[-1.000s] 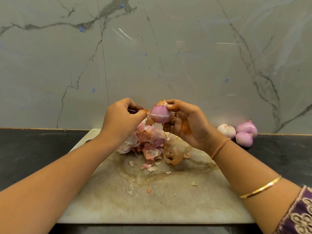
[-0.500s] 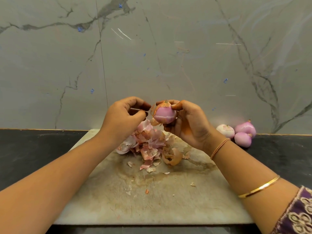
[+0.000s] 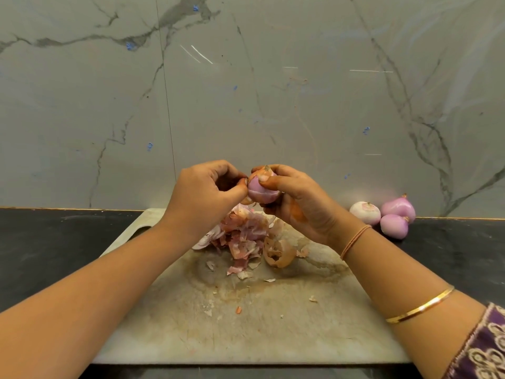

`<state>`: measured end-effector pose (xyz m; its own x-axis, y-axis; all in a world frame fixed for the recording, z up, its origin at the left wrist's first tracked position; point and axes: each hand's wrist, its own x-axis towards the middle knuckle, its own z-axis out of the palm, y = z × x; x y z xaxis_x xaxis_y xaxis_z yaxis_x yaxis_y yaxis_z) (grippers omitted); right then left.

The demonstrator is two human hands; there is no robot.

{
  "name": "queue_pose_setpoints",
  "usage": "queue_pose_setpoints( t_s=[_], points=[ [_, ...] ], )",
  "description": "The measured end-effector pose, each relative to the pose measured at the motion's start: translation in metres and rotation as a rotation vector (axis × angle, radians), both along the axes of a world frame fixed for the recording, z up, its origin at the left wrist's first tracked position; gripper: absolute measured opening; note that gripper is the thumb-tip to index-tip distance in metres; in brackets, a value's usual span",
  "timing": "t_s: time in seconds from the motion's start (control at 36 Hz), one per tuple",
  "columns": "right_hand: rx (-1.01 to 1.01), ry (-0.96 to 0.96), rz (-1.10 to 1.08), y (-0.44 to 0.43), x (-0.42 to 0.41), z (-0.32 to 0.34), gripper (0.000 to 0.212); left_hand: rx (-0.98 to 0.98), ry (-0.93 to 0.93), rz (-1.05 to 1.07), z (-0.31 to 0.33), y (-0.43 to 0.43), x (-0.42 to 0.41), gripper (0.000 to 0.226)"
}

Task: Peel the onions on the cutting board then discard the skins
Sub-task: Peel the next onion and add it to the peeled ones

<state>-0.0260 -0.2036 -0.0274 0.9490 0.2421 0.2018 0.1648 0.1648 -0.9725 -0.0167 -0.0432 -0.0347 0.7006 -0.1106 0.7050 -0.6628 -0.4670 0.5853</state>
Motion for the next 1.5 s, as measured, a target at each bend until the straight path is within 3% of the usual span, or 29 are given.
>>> queue_pose_setpoints(
  t_s=[0.17,0.33,0.42,0.47,0.58,0.92,1.19,1.39,1.5],
  points=[
    [-0.014,-0.009,-0.001,-0.0001,0.0022,-0.0026,0.024,0.074,-0.067,0.054,-0.0006,-0.0004,0.0002,0.004],
    [0.061,-0.026,-0.018,-0.0041,0.0035,-0.0009,0.017,0.03,-0.011,0.112,0.0008,0.0023,0.0047,0.011],
    [0.059,-0.041,-0.029,-0.006,0.0061,-0.0011,0.014,-0.053,0.058,0.03,0.0023,0.0055,0.0065,0.026],
    [0.048,-0.043,-0.03,-0.0063,0.0079,-0.0019,0.025,-0.096,0.108,-0.054,0.0036,0.0049,0.0042,0.031],
    [0.008,-0.044,0.004,-0.0057,0.0082,-0.0027,0.026,-0.141,0.201,-0.153,0.0048,0.0002,-0.0016,0.014],
    [-0.127,-0.114,0.018,-0.0056,0.0042,-0.002,0.027,-0.201,0.273,-0.209,0.0055,-0.0007,-0.0018,0.017],
    [-0.113,-0.101,0.054,-0.0067,0.0035,-0.0016,0.033,-0.171,0.164,-0.123,0.003,0.0024,0.0031,0.03],
    [-0.121,-0.091,0.037,-0.0061,0.0027,-0.0003,0.024,-0.183,0.17,-0.139,0.0026,0.0001,-0.0004,0.008],
    [-0.187,-0.116,0.005,-0.0056,0.003,-0.0017,0.029,-0.172,0.197,-0.133,0.002,0.0,0.002,0.005]
  ],
)
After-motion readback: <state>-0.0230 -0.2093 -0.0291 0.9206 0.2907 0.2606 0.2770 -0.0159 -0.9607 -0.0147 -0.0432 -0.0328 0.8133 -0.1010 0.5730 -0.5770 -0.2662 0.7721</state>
